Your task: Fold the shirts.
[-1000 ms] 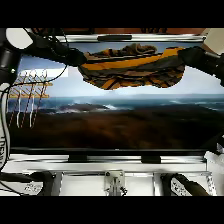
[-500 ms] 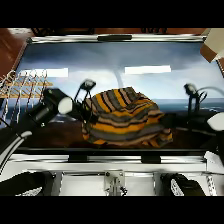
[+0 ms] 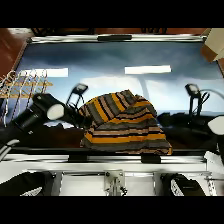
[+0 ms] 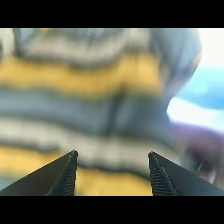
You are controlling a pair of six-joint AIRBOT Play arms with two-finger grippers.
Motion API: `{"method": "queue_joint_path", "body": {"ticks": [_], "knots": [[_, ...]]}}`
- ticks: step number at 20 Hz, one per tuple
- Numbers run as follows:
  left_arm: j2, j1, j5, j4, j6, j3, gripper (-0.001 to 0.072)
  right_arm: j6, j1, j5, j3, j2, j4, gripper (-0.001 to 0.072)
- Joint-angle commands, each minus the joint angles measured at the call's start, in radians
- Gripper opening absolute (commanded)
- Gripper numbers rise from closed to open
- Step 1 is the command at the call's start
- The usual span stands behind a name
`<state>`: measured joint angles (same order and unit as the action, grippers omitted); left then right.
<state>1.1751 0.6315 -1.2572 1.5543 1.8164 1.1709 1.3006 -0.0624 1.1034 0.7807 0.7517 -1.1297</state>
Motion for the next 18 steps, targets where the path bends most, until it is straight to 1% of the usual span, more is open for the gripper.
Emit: {"method": "queue_joint_path", "body": {"ticks": [1, 3, 4, 6, 7, 8, 10, 12, 14, 18], "knots": [[0.051, -0.201, 0.115, -0.022, -0.034, 0.181, 0.072, 0.027, 0.002, -0.103, 0.231, 0.19, -0.016, 0.0556], [0.158, -0.323, 0.115, -0.107, -0.089, 0.262, 0.072, 0.051, 0.002, -0.106, 0.373, 0.418, 0.008, 0.0556], [0.212, -0.369, 0.109, -0.145, -0.095, 0.282, 0.072, 0.074, 0.002, -0.084, 0.437, 0.531, 0.029, 0.0557], [0.319, -0.445, 0.106, -0.24, -0.096, 0.288, 0.072, 0.08, 0.002, 0.002, 0.553, 0.749, 0.097, 0.0557], [0.365, -0.467, 0.105, -0.295, -0.109, 0.288, 0.072, 0.083, 0.002, 0.042, 0.588, 0.826, 0.134, 0.0557], [0.41, -0.478, 0.106, -0.359, -0.153, 0.288, 0.072, 0.086, 0.004, 0.075, 0.613, 0.893, 0.175, 0.0558], [0.481, -0.473, 0.114, -0.424, -0.229, 0.288, 0.0707, 0.087, 0.004, 0.086, 0.62, 0.966, 0.24, 0.0559], [0.538, -0.455, 0.113, -0.43, -0.249, 0.288, 0.0708, 0.087, 0.004, 0.077, 0.62, 0.991, 0.232, 0.0567], [0.581, -0.444, 0.113, -0.43, -0.254, 0.288, 0.0708, 0.087, 0.003, 0.076, 0.62, 0.99, 0.18, 0.0567], [0.604, -0.423, 0.136, -0.436, -0.332, 0.288, 0.0707, 0.102, 0.027, 0.098, 0.62, 0.991, 0.047, 0.0567]]}}
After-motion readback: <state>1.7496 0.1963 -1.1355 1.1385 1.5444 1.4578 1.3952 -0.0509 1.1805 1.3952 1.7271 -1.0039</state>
